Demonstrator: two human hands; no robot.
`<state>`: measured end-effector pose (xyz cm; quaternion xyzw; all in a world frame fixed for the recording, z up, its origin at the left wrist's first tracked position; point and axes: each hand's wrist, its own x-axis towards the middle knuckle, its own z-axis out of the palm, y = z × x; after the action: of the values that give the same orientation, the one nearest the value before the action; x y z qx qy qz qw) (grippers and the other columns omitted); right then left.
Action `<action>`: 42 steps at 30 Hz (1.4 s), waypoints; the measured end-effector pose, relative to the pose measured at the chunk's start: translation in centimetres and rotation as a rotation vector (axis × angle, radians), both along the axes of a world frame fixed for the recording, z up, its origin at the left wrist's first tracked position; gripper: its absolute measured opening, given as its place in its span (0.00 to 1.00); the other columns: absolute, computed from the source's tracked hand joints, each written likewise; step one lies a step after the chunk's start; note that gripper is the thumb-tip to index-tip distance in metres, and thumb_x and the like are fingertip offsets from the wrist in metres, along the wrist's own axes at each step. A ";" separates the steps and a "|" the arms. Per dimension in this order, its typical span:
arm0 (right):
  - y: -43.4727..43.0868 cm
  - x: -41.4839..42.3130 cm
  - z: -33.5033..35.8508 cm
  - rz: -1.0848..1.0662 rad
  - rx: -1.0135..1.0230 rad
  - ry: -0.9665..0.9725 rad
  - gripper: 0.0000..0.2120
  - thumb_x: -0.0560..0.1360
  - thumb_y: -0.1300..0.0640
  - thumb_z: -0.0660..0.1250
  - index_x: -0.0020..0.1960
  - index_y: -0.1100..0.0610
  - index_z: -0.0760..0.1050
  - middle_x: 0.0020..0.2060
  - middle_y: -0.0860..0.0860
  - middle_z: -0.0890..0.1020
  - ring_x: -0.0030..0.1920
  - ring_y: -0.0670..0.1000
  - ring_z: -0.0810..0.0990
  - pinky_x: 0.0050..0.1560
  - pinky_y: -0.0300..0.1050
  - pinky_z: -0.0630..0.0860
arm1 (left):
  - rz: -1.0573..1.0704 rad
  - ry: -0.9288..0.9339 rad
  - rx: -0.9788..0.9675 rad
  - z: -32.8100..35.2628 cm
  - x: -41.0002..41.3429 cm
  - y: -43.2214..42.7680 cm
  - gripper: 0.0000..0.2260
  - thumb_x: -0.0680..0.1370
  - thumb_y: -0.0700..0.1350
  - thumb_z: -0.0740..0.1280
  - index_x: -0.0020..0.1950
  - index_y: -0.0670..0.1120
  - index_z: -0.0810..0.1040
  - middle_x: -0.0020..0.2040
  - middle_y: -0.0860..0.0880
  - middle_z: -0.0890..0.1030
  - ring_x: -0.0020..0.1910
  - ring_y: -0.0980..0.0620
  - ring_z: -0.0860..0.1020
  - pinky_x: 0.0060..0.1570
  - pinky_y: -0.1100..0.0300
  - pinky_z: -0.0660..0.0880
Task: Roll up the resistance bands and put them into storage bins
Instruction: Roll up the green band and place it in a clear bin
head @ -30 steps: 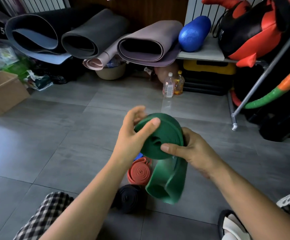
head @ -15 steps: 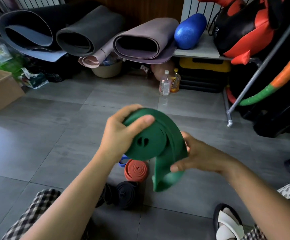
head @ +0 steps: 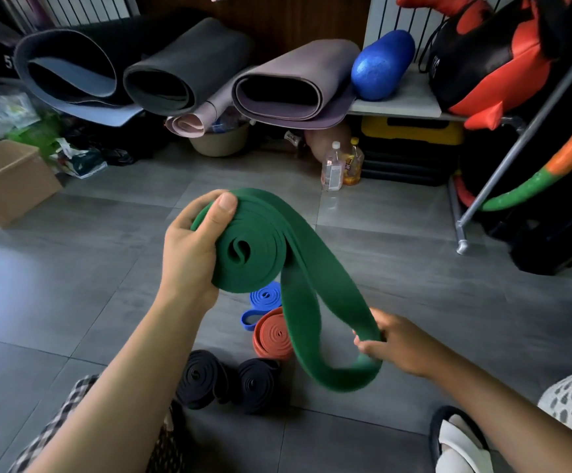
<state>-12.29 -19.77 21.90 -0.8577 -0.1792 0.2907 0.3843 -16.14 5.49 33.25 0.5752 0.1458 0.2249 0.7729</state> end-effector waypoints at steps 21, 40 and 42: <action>-4.2 2.0 2.8 -0.673 0.298 0.526 0.16 0.77 0.58 0.58 0.32 0.60 0.72 0.23 0.52 0.76 0.22 0.47 0.73 0.34 0.43 0.71 | 0.015 0.072 0.279 -0.9 -0.8 1.5 0.13 0.63 0.48 0.76 0.44 0.52 0.78 0.34 0.59 0.82 0.34 0.61 0.80 0.35 0.66 0.77; 4.6 -0.5 8.8 -0.117 0.676 -0.013 0.22 0.64 0.49 0.76 0.54 0.54 0.75 0.50 0.51 0.82 0.53 0.50 0.80 0.53 0.45 0.77 | -0.238 -0.136 0.437 -1.0 0.0 -3.8 0.15 0.60 0.53 0.73 0.46 0.53 0.78 0.41 0.59 0.82 0.43 0.58 0.80 0.43 0.63 0.77; 5.0 -0.5 8.8 -0.166 0.793 0.045 0.18 0.65 0.55 0.73 0.54 0.56 0.75 0.47 0.49 0.83 0.50 0.47 0.81 0.49 0.39 0.77 | -0.199 -0.131 0.365 -1.1 0.1 -4.0 0.13 0.59 0.53 0.73 0.43 0.57 0.80 0.41 0.59 0.82 0.42 0.58 0.80 0.43 0.63 0.77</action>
<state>-12.78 -14.80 30.74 -0.6479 -0.1992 0.1860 0.7113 -16.00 1.47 32.20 0.7012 -0.0052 0.2069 0.6822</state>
